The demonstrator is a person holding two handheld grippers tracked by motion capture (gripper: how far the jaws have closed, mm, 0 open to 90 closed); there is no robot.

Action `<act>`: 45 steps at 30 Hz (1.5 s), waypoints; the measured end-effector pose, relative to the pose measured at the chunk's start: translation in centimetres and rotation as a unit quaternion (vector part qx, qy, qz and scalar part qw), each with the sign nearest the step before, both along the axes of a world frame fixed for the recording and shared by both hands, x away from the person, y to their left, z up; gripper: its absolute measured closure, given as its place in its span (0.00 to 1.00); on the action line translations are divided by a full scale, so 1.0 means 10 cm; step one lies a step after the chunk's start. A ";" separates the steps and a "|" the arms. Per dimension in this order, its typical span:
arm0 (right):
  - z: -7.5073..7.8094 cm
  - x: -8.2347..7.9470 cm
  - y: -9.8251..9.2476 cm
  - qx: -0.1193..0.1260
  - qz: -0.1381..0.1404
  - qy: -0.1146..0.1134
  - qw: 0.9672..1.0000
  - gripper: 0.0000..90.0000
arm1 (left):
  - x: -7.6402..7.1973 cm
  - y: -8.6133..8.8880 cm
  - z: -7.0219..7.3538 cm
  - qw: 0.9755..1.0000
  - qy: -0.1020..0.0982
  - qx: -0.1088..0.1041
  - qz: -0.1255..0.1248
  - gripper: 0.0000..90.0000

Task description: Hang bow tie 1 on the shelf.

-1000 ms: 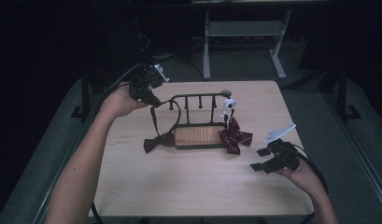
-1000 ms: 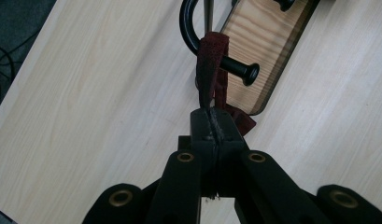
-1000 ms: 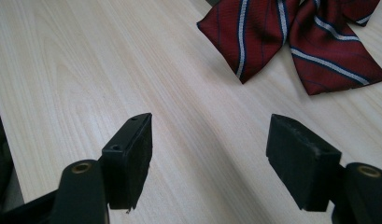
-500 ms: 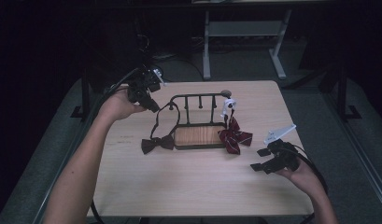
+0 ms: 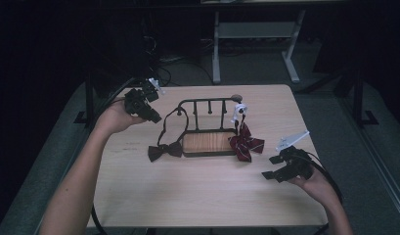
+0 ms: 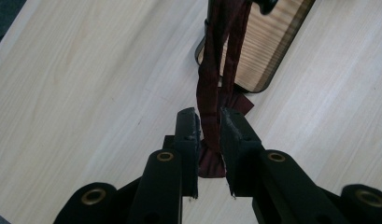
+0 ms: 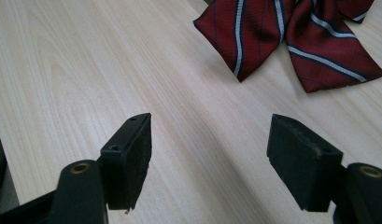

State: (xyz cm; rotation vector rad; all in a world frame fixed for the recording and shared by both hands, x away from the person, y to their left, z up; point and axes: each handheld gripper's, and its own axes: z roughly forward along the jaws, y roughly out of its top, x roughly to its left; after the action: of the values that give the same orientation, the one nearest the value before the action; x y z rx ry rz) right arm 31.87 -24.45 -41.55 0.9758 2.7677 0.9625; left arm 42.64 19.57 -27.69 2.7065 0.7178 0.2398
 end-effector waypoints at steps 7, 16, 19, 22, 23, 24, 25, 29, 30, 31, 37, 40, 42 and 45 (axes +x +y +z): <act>-0.01 0.00 -0.04 0.000 -0.008 0.001 1.000 0.33 | -0.06 0.08 -0.06 1.000 0.000 -0.008 0.001 0.84; -0.02 0.01 -0.06 0.001 -0.011 0.002 1.000 0.33 | -0.15 0.11 -0.10 1.000 -0.002 -0.016 -0.002 0.82; -0.02 0.00 -0.06 0.000 -0.013 0.002 1.000 0.33 | -0.16 0.14 -0.15 1.000 0.000 -0.016 -0.002 0.80; -0.02 0.00 -0.07 0.000 -0.014 0.002 1.000 0.33 | -0.18 0.17 -0.21 1.000 0.003 -0.021 -0.001 0.79; -0.02 0.00 -0.07 -0.002 -0.014 0.001 1.000 0.33 | -0.19 0.18 -0.23 1.000 0.003 -0.021 -0.001 0.79; -0.02 0.00 -0.07 -0.002 -0.014 0.001 1.000 0.33 | -0.19 0.18 -0.25 1.000 0.003 -0.021 -0.001 0.79; -0.02 0.00 -0.07 -0.003 -0.014 0.001 1.000 0.33 | -0.20 0.19 -0.27 1.000 0.005 -0.022 0.000 0.79; -0.02 0.00 -0.07 -0.003 -0.014 0.001 1.000 0.33 | -0.22 0.22 -0.31 1.000 0.005 -0.025 0.001 0.77; -0.02 0.00 -0.07 -0.002 -0.014 0.001 1.000 0.33 | -0.23 0.22 -0.31 1.000 0.005 -0.028 0.001 0.77; -0.02 0.00 -0.07 -0.002 -0.015 0.001 1.000 0.33 | -0.24 0.23 -0.32 1.000 0.003 -0.030 0.001 0.77; -0.02 0.00 -0.07 -0.003 -0.014 0.001 1.000 0.33 | -0.29 0.23 -0.34 1.000 0.000 -0.031 -0.002 0.75; -0.03 0.01 -0.07 -0.002 -0.013 0.000 1.000 0.33 | -0.31 0.22 -0.36 0.999 -0.002 -0.034 -0.004 0.74; -0.02 0.00 -0.07 -0.002 -0.015 0.001 1.000 0.33 | -0.32 0.22 -0.36 0.999 -0.002 -0.035 -0.004 0.74; -0.03 0.01 -0.07 -0.002 -0.014 0.002 1.000 0.33 | -0.34 0.23 -0.37 0.999 -0.002 -0.036 -0.007 0.74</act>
State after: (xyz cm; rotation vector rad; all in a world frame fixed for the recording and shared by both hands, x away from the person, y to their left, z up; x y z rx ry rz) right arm 31.93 -25.18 -41.83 1.0145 2.7499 0.9507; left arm 39.26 21.82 -31.41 2.6419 0.6933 0.2117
